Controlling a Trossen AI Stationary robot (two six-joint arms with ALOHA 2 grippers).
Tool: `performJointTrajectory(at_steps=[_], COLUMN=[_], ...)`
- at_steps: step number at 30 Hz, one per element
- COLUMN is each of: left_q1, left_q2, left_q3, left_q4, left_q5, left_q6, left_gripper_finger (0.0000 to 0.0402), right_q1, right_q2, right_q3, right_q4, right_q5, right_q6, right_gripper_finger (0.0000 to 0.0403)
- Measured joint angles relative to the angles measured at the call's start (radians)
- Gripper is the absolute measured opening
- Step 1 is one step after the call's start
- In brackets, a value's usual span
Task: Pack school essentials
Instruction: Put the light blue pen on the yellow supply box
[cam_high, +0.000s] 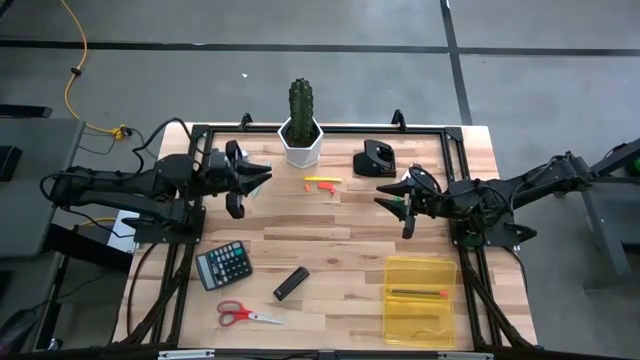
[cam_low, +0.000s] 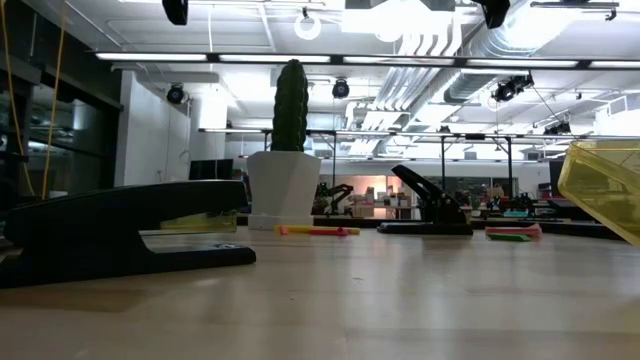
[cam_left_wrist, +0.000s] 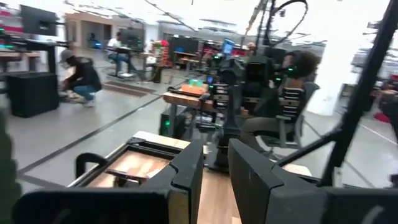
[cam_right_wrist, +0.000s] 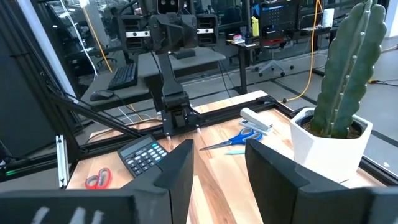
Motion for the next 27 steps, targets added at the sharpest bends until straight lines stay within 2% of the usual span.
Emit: performJointTrajectory(at_steps=[3,5,8,10,13,18,22,27], left_q1=[0.000,0.005,0.042,0.098,0.209,0.403,0.515,0.571], left_q2=[0.000,0.001,0.013,0.037,0.092,0.243,0.409,0.593], left_q3=[0.000,0.003,0.038,0.080,0.127,0.137,0.137,0.137], left_q4=[-0.008,-0.044,-0.219,-0.367,-0.548,-0.711,-0.768,-0.760], left_q5=[-0.070,-0.154,-0.278,-0.297,-0.252,-0.083,0.036,0.054], left_q6=[0.000,-0.015,-0.078,-0.126,-0.200,-0.284,-0.306,-0.299], left_gripper_finger=[0.0066,0.0070,0.0085,0.0101,0.0130,0.0175,0.0201,0.0211], right_q1=[0.000,0.000,0.000,0.000,0.000,0.000,0.000,0.000], right_q2=[0.000,0.000,0.000,0.000,0.000,0.000,0.000,0.000], right_q3=[0.000,0.000,0.000,0.000,0.000,0.000,0.000,0.000], right_q4=[-0.004,-0.007,-0.007,-0.010,-0.016,-0.015,-0.018,-0.031], right_q5=[0.003,0.003,0.004,0.006,0.007,0.007,0.008,0.008], right_q6=[0.000,0.000,0.004,0.017,0.019,0.019,0.040,0.066], right_gripper_finger=[0.0138,0.0138,0.0138,0.0138,0.0138,0.0138,0.0138,0.0138])
